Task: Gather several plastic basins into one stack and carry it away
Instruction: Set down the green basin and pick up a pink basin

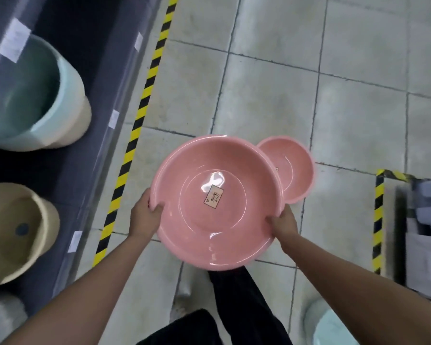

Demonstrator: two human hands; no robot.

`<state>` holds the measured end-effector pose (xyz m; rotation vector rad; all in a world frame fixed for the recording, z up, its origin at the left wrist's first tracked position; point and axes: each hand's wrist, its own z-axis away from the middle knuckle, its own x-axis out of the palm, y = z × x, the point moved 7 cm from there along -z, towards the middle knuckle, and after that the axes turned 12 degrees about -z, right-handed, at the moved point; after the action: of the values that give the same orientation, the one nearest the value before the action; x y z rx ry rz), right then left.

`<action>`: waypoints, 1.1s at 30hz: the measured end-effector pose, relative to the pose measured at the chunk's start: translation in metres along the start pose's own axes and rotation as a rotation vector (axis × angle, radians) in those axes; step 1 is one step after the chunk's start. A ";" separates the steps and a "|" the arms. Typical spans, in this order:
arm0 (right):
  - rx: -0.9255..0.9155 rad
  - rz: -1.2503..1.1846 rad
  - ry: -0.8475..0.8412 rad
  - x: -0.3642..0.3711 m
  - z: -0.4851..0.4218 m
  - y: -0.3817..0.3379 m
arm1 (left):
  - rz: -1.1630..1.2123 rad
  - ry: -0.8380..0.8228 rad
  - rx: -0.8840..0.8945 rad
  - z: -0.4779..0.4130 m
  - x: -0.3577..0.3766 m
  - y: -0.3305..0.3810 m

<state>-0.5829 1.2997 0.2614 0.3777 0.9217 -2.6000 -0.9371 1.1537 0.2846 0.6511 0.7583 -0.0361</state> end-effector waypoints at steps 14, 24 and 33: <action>0.073 -0.040 0.062 0.047 -0.135 0.030 | -0.043 -0.056 -0.132 -0.142 0.094 -0.015; 0.076 -0.033 0.134 0.094 -0.237 0.099 | -0.231 -0.150 -0.010 -0.238 0.175 -0.056; 0.062 -0.012 0.111 0.124 -0.278 0.128 | -0.294 -0.148 0.009 -0.293 0.213 -0.085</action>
<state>-0.6059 1.3565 -0.0630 0.5391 0.8828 -2.6467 -0.9867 1.2918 -0.0574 0.5347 0.7052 -0.3533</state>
